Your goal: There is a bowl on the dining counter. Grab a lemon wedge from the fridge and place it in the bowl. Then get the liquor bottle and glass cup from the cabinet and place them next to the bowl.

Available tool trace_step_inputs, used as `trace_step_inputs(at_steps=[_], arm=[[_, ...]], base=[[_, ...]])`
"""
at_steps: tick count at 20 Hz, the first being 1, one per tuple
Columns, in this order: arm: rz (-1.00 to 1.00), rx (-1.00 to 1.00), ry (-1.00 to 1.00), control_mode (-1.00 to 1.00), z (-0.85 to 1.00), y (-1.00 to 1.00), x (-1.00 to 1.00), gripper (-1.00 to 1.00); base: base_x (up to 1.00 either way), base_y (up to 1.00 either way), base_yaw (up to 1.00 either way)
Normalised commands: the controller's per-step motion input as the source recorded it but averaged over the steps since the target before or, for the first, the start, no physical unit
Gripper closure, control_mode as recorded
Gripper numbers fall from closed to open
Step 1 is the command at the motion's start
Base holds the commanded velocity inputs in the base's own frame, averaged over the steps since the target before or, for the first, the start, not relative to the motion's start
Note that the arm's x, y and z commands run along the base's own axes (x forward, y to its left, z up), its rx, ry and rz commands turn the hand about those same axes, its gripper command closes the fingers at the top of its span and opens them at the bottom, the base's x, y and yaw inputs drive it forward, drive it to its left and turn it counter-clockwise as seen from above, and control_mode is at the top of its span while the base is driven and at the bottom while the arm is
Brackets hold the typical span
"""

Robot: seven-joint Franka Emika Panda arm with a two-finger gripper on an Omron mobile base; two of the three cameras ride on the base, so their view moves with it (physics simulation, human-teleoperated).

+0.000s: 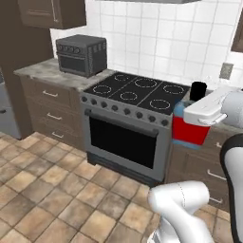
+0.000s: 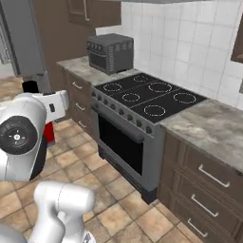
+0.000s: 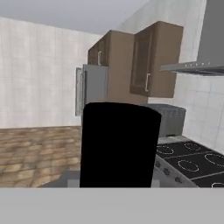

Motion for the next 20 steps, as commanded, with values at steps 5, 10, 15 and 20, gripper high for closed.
trace_step_inputs(at_steps=[5,10,15,20], arm=[[0.00,0.00,0.00,1.00,0.00,0.00,0.00,1.00],[0.00,0.00,0.00,1.00,0.00,0.00,0.00,1.00],[0.00,0.00,0.00,1.00,0.00,0.00,0.00,1.00],[0.00,0.00,0.00,1.00,0.00,0.00,0.00,1.00]], base=[[-0.13,0.28,0.76],[0.00,0.33,0.71],[0.07,0.39,0.63],[0.75,0.33,0.37]])
